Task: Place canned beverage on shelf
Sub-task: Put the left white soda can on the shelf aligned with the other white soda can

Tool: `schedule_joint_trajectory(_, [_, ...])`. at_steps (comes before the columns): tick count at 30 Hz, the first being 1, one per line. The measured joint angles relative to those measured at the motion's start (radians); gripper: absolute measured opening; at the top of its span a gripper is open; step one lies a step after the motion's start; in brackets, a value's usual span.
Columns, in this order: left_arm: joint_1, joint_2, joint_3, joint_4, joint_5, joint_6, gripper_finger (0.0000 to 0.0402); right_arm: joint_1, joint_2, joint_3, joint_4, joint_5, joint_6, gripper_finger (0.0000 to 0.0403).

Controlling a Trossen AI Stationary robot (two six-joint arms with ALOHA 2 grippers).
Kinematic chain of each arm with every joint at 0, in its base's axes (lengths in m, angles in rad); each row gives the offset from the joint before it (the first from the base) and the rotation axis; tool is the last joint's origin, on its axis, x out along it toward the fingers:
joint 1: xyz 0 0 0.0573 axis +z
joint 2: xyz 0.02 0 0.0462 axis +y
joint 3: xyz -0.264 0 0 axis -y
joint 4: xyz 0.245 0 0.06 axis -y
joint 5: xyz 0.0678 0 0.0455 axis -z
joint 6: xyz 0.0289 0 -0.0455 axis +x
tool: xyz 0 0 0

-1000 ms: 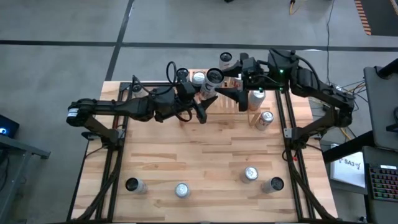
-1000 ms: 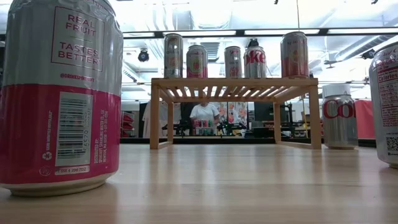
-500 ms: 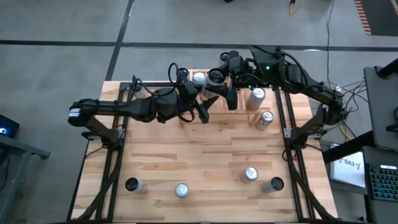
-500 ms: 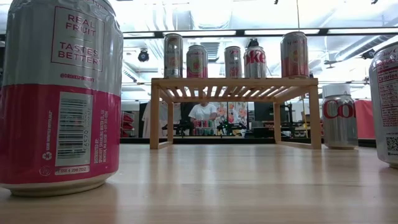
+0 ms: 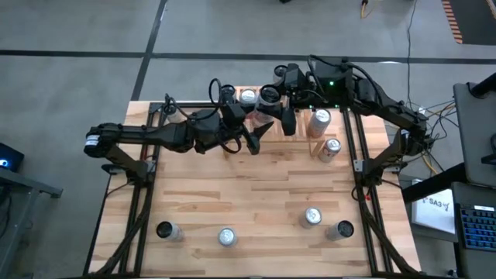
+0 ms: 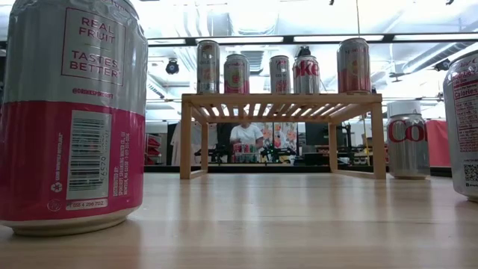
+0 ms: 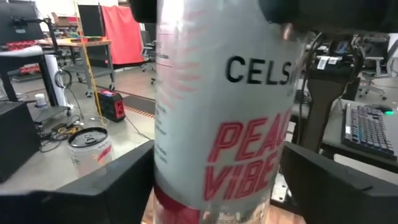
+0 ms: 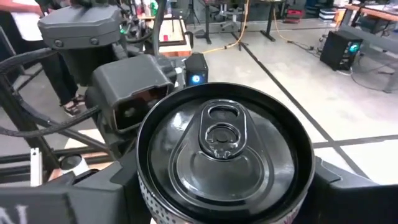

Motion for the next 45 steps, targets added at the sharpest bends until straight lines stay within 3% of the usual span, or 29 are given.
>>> schedule_joint_trajectory(15, [0.000,-0.092,0.000,-0.074,-0.003,0.051,0.0322,-0.105,-0.027,0.000,-0.086,0.000,-0.051,0.0238])
schedule_joint_trajectory(24, [0.000,-0.203,0.000,-0.096,-0.081,0.098,0.0322,-0.129,-0.030,-0.052,-0.117,-0.008,-0.085,0.0238])
schedule_joint_trajectory(33, [-0.002,-0.288,-0.023,-0.111,-0.082,0.099,0.0323,-0.128,-0.077,-0.272,-0.049,-0.008,-0.085,0.0238])
schedule_joint_trajectory(45, [-0.002,-0.309,-0.041,-0.142,-0.082,0.098,0.0323,-0.131,-0.228,-0.670,0.284,-0.015,-0.053,0.0238])
